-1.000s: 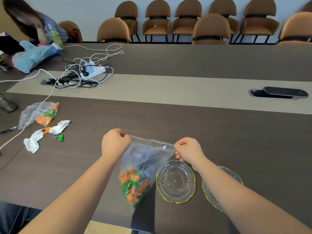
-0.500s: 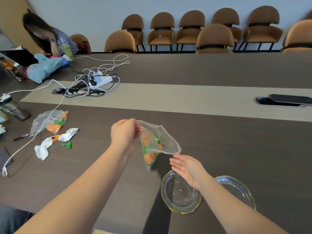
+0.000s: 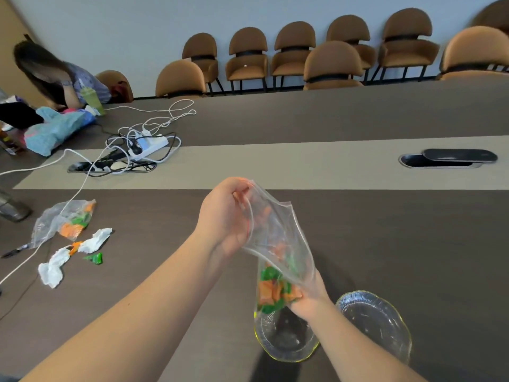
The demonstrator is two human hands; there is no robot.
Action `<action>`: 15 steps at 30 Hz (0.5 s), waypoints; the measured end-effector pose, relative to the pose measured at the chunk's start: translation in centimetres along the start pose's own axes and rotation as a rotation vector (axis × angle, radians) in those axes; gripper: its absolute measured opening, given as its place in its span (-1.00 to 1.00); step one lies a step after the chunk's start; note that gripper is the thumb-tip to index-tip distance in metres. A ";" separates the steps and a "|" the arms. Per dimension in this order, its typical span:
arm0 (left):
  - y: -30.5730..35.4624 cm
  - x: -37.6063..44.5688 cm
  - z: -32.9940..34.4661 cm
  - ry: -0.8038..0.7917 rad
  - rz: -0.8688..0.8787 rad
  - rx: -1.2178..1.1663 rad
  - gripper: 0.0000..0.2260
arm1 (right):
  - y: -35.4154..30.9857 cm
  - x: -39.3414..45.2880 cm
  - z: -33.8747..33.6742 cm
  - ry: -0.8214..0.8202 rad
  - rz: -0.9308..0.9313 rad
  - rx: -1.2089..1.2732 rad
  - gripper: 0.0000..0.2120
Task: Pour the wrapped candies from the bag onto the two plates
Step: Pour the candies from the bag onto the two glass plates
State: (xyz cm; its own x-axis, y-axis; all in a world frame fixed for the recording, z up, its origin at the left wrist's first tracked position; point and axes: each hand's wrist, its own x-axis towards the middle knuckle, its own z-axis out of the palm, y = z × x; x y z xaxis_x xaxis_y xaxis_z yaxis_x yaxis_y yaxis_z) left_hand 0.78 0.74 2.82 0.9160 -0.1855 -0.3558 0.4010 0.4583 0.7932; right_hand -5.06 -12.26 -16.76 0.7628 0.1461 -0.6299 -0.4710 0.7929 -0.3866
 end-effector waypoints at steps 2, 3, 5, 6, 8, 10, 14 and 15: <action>-0.5 0.4 0.4 -0.011 -0.005 0.025 -0.74 | -0.4 -2.1 0.9 -0.013 0.002 0.076 -0.47; -0.7 0.6 0.5 -0.015 -0.003 0.038 -0.74 | -0.5 -1.7 -0.1 -0.037 0.008 0.098 -0.51; -0.9 1.2 0.4 -0.029 -0.007 0.056 -0.74 | -1.2 -1.7 -1.4 -0.060 0.012 0.158 -0.46; -1.0 1.6 0.2 -0.040 -0.019 0.071 -0.74 | -1.6 -1.8 -1.9 -0.072 0.042 0.186 -0.41; -1.2 2.5 -0.6 -0.033 -0.028 0.160 -0.77 | -2.9 -2.3 -3.1 -0.046 0.084 0.144 -0.32; -1.7 3.4 -1.6 -0.001 0.017 0.340 -0.79 | -4.3 -2.7 -4.3 -0.078 0.061 0.122 -0.29; -3.6 4.2 -4.0 0.110 0.152 0.836 -0.80 | -7.2 -3.6 -5.9 -0.039 -0.015 -0.012 -0.29; -4.2 4.3 -4.7 0.133 0.151 0.911 -0.79 | -7.7 -3.5 -6.6 -0.012 -0.038 -0.041 -0.31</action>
State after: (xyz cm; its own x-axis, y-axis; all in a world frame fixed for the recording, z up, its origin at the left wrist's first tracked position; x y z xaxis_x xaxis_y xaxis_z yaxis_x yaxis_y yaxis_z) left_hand 2.96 2.07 -4.35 0.9726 -0.0526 -0.2263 0.1873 -0.3992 0.8975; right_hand -7.05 -22.75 -16.04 0.7858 0.1233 -0.6060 -0.4589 0.7733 -0.4376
